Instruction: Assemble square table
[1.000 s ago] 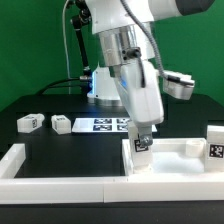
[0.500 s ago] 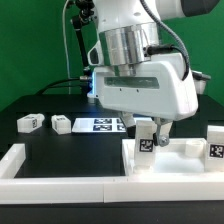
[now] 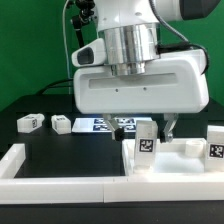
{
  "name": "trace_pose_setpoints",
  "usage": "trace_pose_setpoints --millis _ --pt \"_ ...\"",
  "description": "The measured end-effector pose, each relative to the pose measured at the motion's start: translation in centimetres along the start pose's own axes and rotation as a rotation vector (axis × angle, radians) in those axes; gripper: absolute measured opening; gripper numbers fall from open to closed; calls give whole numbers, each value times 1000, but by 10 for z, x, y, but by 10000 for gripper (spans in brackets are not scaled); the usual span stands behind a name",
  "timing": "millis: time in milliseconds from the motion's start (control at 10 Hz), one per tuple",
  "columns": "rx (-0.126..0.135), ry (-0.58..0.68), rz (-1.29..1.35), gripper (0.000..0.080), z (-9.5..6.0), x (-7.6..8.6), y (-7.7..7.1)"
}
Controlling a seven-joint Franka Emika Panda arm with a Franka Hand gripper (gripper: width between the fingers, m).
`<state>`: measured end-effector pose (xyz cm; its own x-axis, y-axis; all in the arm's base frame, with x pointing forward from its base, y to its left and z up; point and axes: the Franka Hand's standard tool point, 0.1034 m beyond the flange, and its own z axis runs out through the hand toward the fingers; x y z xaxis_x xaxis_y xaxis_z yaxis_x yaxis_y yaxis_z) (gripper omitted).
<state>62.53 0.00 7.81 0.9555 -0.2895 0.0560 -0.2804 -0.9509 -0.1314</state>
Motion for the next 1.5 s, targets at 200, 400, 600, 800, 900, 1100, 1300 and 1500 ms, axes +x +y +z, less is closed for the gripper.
trace_pose_setpoints --millis 200,400,600,800,900,1100,1300,1500 --pt "-1 -1 -32 623 1 0 1" --pt "-1 -2 -6 353 1 0 2" --pt "1 -2 145 286 2 0 2" --pt "1 -2 419 286 3 0 2" --pt "0 -15 602 286 3 1 3" --pt "-20 -96 959 286 4 4 1" --pt "-46 -141 1242 288 6 6 -2" --pt "-60 -118 1406 288 7 5 -6"
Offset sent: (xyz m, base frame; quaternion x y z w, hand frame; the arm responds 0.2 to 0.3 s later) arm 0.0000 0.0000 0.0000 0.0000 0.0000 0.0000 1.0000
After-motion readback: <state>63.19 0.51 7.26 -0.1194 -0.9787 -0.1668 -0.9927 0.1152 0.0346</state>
